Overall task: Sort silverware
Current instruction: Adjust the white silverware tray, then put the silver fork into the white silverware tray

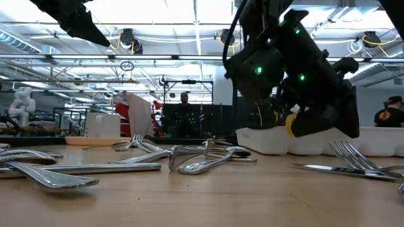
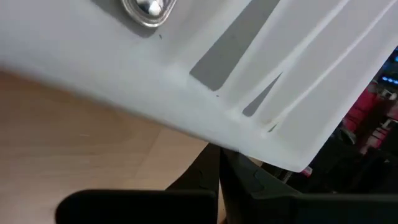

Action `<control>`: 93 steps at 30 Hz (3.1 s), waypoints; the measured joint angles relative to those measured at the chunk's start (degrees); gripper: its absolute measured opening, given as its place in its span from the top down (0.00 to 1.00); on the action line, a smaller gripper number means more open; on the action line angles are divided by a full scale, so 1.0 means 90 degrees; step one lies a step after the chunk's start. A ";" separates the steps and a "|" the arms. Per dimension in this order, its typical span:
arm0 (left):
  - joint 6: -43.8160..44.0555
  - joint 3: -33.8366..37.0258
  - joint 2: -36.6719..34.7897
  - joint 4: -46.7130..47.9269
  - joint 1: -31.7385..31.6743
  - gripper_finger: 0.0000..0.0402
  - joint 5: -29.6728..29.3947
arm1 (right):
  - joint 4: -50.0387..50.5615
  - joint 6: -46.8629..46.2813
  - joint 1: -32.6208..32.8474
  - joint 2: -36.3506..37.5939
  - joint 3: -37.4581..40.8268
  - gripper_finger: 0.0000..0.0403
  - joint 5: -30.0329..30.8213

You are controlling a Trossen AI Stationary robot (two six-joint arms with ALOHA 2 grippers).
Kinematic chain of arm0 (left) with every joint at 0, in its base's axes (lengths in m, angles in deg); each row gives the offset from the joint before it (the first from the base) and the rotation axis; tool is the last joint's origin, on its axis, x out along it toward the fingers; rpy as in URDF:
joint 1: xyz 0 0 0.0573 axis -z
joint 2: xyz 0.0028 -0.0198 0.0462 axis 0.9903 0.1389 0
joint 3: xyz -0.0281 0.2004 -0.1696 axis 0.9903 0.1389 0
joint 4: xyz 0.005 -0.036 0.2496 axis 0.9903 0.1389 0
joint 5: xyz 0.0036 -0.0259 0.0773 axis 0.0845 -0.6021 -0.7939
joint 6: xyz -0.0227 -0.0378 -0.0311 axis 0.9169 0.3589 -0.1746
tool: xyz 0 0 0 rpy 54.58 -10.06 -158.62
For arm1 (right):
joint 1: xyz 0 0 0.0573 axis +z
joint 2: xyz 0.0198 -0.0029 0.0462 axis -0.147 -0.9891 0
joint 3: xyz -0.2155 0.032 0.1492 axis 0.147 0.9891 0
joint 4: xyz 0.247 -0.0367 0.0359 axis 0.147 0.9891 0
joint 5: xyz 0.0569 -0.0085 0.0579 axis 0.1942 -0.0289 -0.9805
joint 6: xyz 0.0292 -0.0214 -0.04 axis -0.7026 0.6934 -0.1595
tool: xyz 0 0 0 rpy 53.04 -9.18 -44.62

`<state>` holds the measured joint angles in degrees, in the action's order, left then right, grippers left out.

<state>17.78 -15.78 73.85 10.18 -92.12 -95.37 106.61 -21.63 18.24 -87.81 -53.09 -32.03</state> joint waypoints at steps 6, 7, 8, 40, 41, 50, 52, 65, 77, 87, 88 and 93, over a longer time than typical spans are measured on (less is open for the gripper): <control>0.0004 0.0000 0.0015 -0.0034 -0.0001 0.98 0.0001 | 0.0026 -0.0676 0.0166 0.0475 0.0000 1.00 0.0000; 0.0005 0.0000 0.0018 -0.0035 0.0000 0.98 0.0000 | 0.0029 -0.0797 0.0181 0.0553 0.0000 1.00 -0.0020; 0.0007 0.0000 0.0024 -0.0039 -0.0002 0.98 0.0000 | 0.0025 -0.0910 0.0204 0.0640 0.0000 1.00 -0.0024; 0.0014 0.0000 0.0042 -0.0316 -0.0002 0.98 0.0002 | -0.0444 -0.2093 0.0776 0.1632 0.2948 1.00 -0.1707; 0.0012 0.0000 0.0052 -0.0318 0.0000 0.98 0.0002 | -0.0569 -0.2054 0.0741 0.1640 0.3003 1.00 -0.1652; -0.0037 0.0000 0.0201 -0.0377 0.0000 0.98 -0.0005 | -0.0356 -0.2174 0.0188 0.1651 0.3068 1.00 -0.0545; -0.0038 0.0000 0.0248 -0.0425 0.0000 0.98 -0.0005 | -0.0214 -0.2117 0.0039 0.1656 0.3067 1.00 -0.0423; -0.0204 0.0000 0.0534 -0.0517 -0.0002 0.98 -0.0008 | -0.0273 -0.1724 -0.0164 0.1679 0.3044 1.00 -0.0417; -0.0210 0.0000 0.0571 -0.0517 0.0000 0.98 -0.0008 | 0.0037 -0.2276 0.0128 0.2588 0.3041 1.00 -0.0428; -0.0209 0.0000 0.0571 -0.0520 0.0000 0.98 -0.0008 | -0.0209 -0.1570 0.0032 0.2701 0.3002 1.00 -0.0800; -0.0208 0.0000 0.0569 -0.0520 0.0000 0.98 -0.0008 | -0.0129 -0.1650 0.0043 0.2701 0.2972 1.00 -0.0792; -0.0151 0.0000 0.0566 -0.0581 0.0000 0.98 -0.0010 | 0.0023 -0.2075 0.0041 0.2846 0.2543 1.00 -0.0121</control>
<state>16.42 -15.78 78.94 4.95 -92.12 -95.46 106.82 -40.31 18.61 -62.20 -30.20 -33.11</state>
